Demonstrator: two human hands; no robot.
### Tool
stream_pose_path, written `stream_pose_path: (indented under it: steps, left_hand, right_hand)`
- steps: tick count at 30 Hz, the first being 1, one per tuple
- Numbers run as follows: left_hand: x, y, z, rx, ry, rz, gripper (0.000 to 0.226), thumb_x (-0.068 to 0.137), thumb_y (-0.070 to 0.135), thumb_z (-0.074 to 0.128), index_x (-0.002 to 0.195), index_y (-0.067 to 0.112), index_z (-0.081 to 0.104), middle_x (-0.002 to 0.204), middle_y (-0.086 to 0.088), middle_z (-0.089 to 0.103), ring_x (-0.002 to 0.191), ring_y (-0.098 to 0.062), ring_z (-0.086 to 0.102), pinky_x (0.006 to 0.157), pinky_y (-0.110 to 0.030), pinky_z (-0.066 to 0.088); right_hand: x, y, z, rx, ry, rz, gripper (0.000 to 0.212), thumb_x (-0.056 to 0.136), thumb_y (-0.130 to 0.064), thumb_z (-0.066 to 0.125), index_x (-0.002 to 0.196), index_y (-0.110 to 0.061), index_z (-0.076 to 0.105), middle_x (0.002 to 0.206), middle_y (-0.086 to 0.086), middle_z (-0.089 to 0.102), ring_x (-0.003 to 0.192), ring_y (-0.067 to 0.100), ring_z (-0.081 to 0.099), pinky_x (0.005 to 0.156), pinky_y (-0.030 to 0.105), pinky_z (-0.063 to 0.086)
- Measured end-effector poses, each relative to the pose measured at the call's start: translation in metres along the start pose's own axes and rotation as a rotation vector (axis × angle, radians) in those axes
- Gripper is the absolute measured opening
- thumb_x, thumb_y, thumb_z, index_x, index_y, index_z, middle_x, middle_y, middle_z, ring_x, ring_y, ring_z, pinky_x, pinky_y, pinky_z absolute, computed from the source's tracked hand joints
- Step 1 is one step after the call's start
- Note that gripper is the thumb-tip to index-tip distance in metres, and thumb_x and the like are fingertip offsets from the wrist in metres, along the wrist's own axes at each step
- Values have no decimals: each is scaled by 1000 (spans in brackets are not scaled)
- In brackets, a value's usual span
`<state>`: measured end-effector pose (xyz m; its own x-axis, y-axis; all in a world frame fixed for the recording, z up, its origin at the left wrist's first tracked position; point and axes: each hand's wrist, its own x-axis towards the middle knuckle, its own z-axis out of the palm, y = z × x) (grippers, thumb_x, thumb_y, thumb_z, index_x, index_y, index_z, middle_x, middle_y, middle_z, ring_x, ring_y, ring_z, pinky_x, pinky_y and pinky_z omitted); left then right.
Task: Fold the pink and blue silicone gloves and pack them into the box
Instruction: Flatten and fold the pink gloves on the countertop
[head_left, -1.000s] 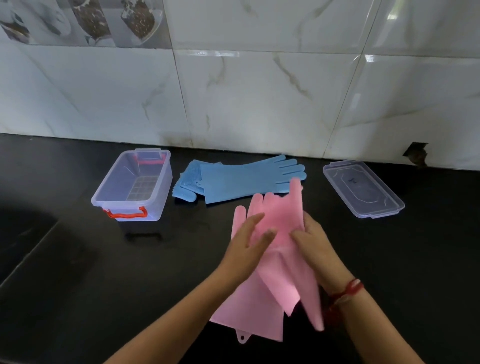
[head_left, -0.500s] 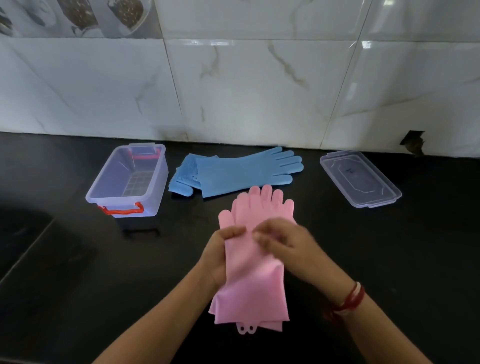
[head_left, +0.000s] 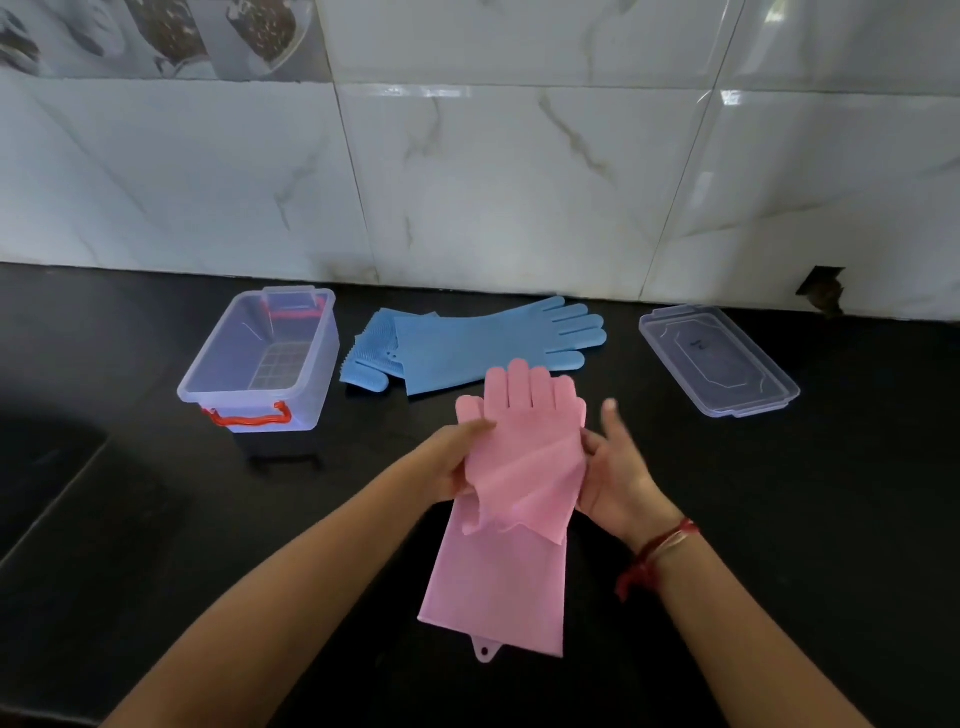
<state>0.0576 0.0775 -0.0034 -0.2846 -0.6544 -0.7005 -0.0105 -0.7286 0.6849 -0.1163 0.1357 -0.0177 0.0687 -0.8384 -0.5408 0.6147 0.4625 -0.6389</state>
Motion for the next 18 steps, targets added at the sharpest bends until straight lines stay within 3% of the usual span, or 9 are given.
stream_pose_path:
  steps: [2, 4, 7, 9, 13, 18]
  left_hand:
    - [5, -6, -6, 70, 6, 56, 37, 92, 32, 58, 122, 11, 53, 114, -10, 62, 107, -27, 58, 89, -42, 48]
    - [7, -10, -11, 163, 3, 109, 36, 92, 34, 58, 121, 13, 54, 115, -9, 62, 107, -27, 59, 94, -44, 48]
    - [6, -8, -15, 204, 3, 173, 23, 94, 19, 55, 116, 11, 56, 107, -9, 65, 94, -23, 65, 75, -34, 55]
    - [5, 1, -16, 212, -12, 213, 12, 95, 14, 52, 103, 15, 59, 97, -6, 68, 81, -17, 68, 60, -27, 55]
    - [7, 21, -12, 199, -50, 226, 13, 94, 15, 52, 103, 17, 61, 95, -7, 70, 78, -18, 69, 63, -30, 55]
    - [13, 7, -15, 308, 52, 160, 17, 91, 18, 58, 107, 11, 57, 91, -7, 66, 78, -20, 65, 57, -28, 50]
  right_hand:
    - [-1, 5, -2, -224, 24, -10, 44, 91, -45, 52, 128, -21, 51, 119, 8, 64, 106, 27, 64, 77, 41, 58]
    - [-2, 10, -1, -370, 73, -46, 40, 91, -20, 58, 129, -17, 47, 115, 6, 63, 101, 25, 65, 71, 36, 59]
    - [-6, 16, 5, -325, 88, -173, 42, 86, 0, 51, 126, -14, 49, 112, 8, 62, 94, 23, 66, 63, 31, 57]
    - [-9, 15, 8, -255, 42, -253, 45, 85, 3, 48, 125, -17, 49, 111, 7, 64, 91, 22, 68, 64, 29, 57]
    - [-9, 15, 9, -164, -7, -330, 53, 83, 8, 44, 119, -30, 49, 100, -4, 71, 94, 21, 70, 75, 37, 59]
    - [-8, 22, 3, -162, 118, -82, 46, 92, -3, 44, 135, -19, 42, 117, 7, 58, 95, 24, 60, 62, 35, 58]
